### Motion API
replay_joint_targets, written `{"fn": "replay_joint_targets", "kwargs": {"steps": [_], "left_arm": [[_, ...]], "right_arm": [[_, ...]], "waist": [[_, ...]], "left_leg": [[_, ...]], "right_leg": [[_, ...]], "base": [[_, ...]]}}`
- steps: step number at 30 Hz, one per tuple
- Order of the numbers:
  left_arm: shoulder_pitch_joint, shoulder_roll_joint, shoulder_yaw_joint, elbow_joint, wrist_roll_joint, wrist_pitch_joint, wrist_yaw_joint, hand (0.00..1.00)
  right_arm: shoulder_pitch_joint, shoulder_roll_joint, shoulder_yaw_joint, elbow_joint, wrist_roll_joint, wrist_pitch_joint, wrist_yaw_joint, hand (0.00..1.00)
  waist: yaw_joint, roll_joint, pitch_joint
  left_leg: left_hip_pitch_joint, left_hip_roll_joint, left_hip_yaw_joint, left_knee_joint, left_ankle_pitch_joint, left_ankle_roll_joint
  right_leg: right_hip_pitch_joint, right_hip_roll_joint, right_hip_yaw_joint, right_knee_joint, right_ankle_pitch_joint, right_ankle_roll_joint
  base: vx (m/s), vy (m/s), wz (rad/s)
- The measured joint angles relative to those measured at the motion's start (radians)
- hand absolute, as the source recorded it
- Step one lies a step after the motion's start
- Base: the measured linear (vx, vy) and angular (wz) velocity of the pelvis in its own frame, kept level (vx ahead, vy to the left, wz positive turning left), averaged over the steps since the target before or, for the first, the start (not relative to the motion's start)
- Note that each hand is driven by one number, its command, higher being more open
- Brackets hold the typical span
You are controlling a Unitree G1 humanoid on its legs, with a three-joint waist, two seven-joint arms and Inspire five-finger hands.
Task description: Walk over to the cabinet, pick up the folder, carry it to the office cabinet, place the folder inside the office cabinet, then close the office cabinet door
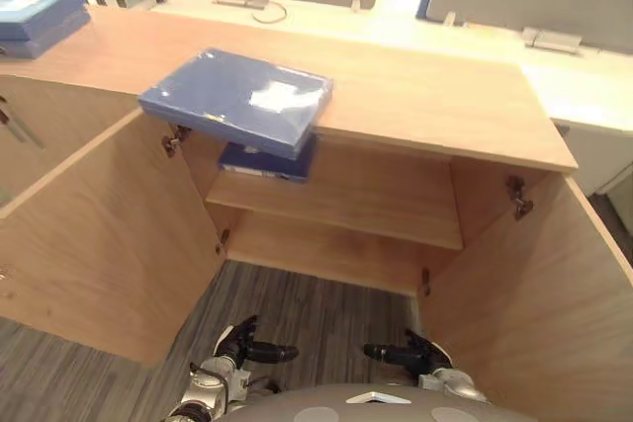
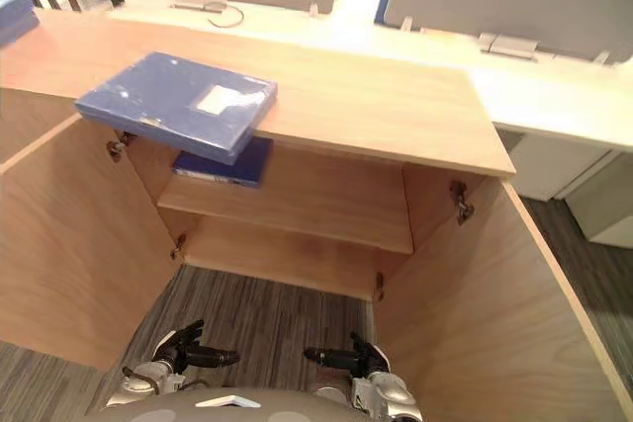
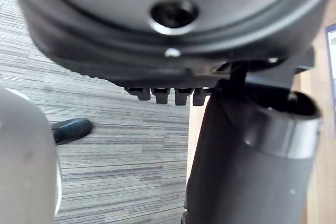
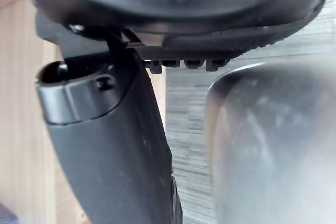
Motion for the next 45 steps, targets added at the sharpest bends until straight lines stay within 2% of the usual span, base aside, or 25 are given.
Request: {"fn": "replay_joint_targets", "kwargs": {"steps": [1,3,6,7,9,10,11,12,15,17,20,24,29,33,35,40,45], "left_arm": [[0.0,0.0,0.0,0.0,0.0,0.0,0.0,1.0],[0.001,-0.005,0.022,0.011,0.001,0.003,-0.005,1.0],[-0.001,-0.028,0.082,0.017,0.0,0.005,-0.006,1.0],[-0.001,-0.029,0.092,0.017,0.0,0.004,-0.006,1.0],[0.001,-0.03,0.107,0.017,0.002,0.005,-0.007,1.0],[0.001,-0.029,0.11,0.016,0.002,0.004,-0.007,1.0],[0.001,-0.023,0.11,0.016,0.002,0.004,-0.007,1.0],[0.001,-0.027,0.113,0.017,0.001,0.006,-0.005,1.0],[0.001,-0.066,0.107,0.015,0.032,0.003,-0.014,1.0],[0.004,-0.076,0.094,0.017,0.047,0.003,-0.022,1.0],[-0.001,-0.067,0.062,0.016,0.047,0.002,-0.026,1.0],[-0.001,-0.055,0.059,0.016,0.05,0.002,-0.016,1.0],[0.024,-0.022,-0.013,-0.069,0.081,0.003,0.015,1.0],[0.163,-0.016,-0.018,-0.378,0.081,-0.005,0.028,1.0],[0.225,-0.004,-0.009,-0.509,0.082,-0.02,0.024,1.0],[0.303,-0.004,0.046,-0.544,0.083,-0.037,0.037,1.0],[0.355,-0.017,0.074,-0.548,0.082,-0.037,0.022,1.0]], "right_arm": [[0.001,-0.001,-0.001,0.0,0.009,0.0,0.0,1.0],[0.004,-0.007,-0.025,-0.009,0.036,-0.001,0.002,1.0],[0.014,-0.023,-0.055,-0.009,0.068,-0.001,0.002,1.0],[0.019,-0.022,-0.069,-0.009,0.075,-0.001,0.004,1.0],[0.029,-0.018,-0.069,-0.017,0.074,-0.002,0.0,1.0],[0.039,-0.01,-0.07,-0.017,0.074,-0.002,-0.005,1.0],[0.053,0.007,-0.07,-0.018,0.074,-0.003,-0.006,1.0],[0.058,0.012,-0.071,-0.017,0.078,-0.002,-0.005,1.0],[0.065,-0.027,-0.063,-0.016,0.082,0.0,-0.001,1.0],[0.062,-0.038,-0.057,-0.012,0.081,0.002,-0.001,1.0],[0.057,-0.04,-0.048,-0.001,0.071,0.006,-0.004,1.0],[0.054,-0.048,0.003,0.003,0.06,0.006,-0.006,1.0],[0.055,-0.04,0.023,0.007,0.06,0.004,-0.012,1.0],[0.067,-0.037,0.019,0.002,0.069,-0.007,-0.021,1.0],[0.069,-0.038,-0.001,0.005,0.067,-0.007,-0.021,1.0],[0.076,-0.037,-0.02,0.012,0.067,-0.001,-0.024,1.0],[0.081,-0.039,-0.018,0.003,0.061,0.007,-0.025,1.0]], "waist": [[-0.001,0.001,0.0],[-0.02,0.019,0.008],[-0.022,0.051,0.029],[-0.021,0.063,0.037],[-0.023,0.063,0.038],[-0.02,0.052,0.036],[-0.02,0.024,0.031],[-0.02,0.019,0.029],[-0.017,0.076,0.009],[-0.019,0.093,0.001],[-0.017,0.09,-0.001],[-0.016,0.077,-0.016],[-0.016,0.053,-0.027],[-0.014,0.051,-0.027],[0.0,0.054,-0.026],[0.029,0.057,-0.025],[0.049,0.05,-0.025]], "left_leg": [[0.004,-0.001,0.002,0.001,-0.004,0.003],[0.019,0.001,0.007,0.023,-0.032,0.013],[0.036,0.023,0.021,0.051,-0.061,0.012],[0.044,0.035,0.025,0.061,-0.076,0.005],[0.05,0.047,0.02,0.08,-0.1,-0.014],[0.05,0.048,0.01,0.098,-0.12,-0.032],[0.053,0.038,-0.01,0.114,-0.14,-0.052],[0.058,0.04,-0.022,0.118,-0.153,-0.063],[0.061,0.103,-0.034,0.099,-0.153,-0.102],[0.063,0.139,-0.053,0.078,-0.149,-0.117],[0.059,0.16,-0.077,0.079,-0.151,-0.122],[0.046,0.156,-0.088,0.081,-0.159,-0.131],[0.011,0.131,-0.108,0.093,-0.166,-0.12],[-0.029,0.092,-0.167,0.128,-0.165,-0.116],[-0.048,0.073,-0.197,0.147,-0.164,-0.113],[-0.039,0.046,-0.226,0.169,-0.158,-0.103],[-0.041,0.013,-0.258,0.167,-0.152,-0.081]], "right_leg": [[-0.008,-0.002,-0.003,0.011,-0.009,-0.007],[-0.058,-0.001,-0.057,0.012,-0.113,-0.004],[-0.062,0.03,-0.108,-0.136,-0.156,0.004],[-0.057,0.049,-0.116,-0.242,-0.158,0.001],[-0.039,0.066,-0.118,-0.391,-0.148,0.012],[-0.017,0.072,-0.101,-0.483,-0.11,0.026],[0.014,0.072,-0.087,-0.548,-0.042,0.032],[0.036,0.071,-0.091,-0.562,-0.088,0.031],[0.06,0.132,-0.14,-0.606,-0.114,0.003],[0.071,0.166,-0.165,-0.62,-0.126,-0.008],[0.095,0.183,-0.191,-0.651,-0.126,-0.009],[0.11,0.184,-0.203,-0.692,-0.114,0.001],[0.121,0.169,-0.21,-0.756,-0.075,0.017],[0.127,0.121,-0.241,-0.761,-0.072,0.022],[0.134,0.099,-0.252,-0.761,-0.072,0.022],[0.15,0.055,-0.27,-0.701,-0.086,0.023],[0.152,-0.008,-0.314,-0.636,-0.118,0.043]], "base": [[-0.06,0.147,-0.06],[-0.05,0.042,-0.07],[0.02,0.012,-0.09],[0.14,-0.046,-0.07],[0.13,-0.104,0.05],[0.09,-0.192,0.27],[0.11,-0.224,0.31],[0.16,-0.251,0.33],[0.18,-0.189,0.16],[0.15,-0.163,0.17],[0.08,-0.056,0.22],[0.05,0.036,0.1],[0.06,0.086,0.06],[0.03,0.075,0.37],[0.02,0.073,0.41],[-0.01,0.049,0.26],[-0.08,0.033,0.37]]}}
